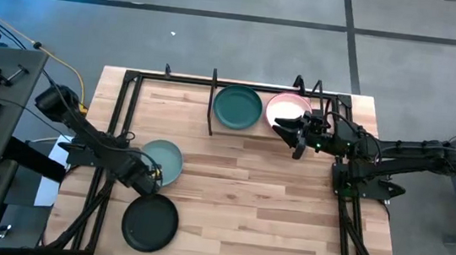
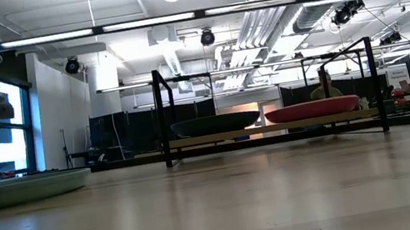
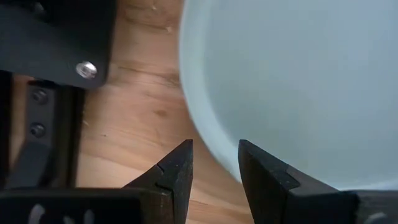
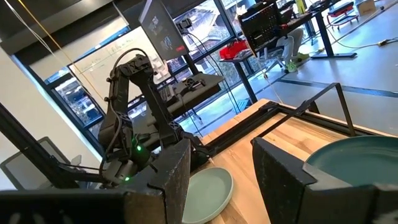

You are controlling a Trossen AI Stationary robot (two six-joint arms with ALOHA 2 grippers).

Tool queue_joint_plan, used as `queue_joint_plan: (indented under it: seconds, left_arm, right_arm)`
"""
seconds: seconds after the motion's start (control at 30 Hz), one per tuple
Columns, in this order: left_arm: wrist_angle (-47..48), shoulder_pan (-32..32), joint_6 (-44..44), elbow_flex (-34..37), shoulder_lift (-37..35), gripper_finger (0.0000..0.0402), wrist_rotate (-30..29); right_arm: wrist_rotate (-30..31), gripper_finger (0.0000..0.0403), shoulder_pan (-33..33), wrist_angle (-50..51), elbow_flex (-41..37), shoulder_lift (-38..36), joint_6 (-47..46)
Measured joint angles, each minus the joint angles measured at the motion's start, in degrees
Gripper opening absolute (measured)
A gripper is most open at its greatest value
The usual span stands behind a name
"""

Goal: Place and stack plates onto a shelf
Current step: Stack the gray plate on top of the dark blue plate

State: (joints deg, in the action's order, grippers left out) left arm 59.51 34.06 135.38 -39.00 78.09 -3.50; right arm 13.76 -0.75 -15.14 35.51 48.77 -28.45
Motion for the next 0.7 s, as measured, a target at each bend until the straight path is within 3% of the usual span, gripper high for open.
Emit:
queue_joint_plan:
  seconds: [0.7]
  left_arm:
    - [-5.44,-0.35,-0.65,-0.02,6.05,0.0109,-0.10]
  right_arm:
    - [0.00,0.0156,0.00,0.31,0.00,0.00,0.00]
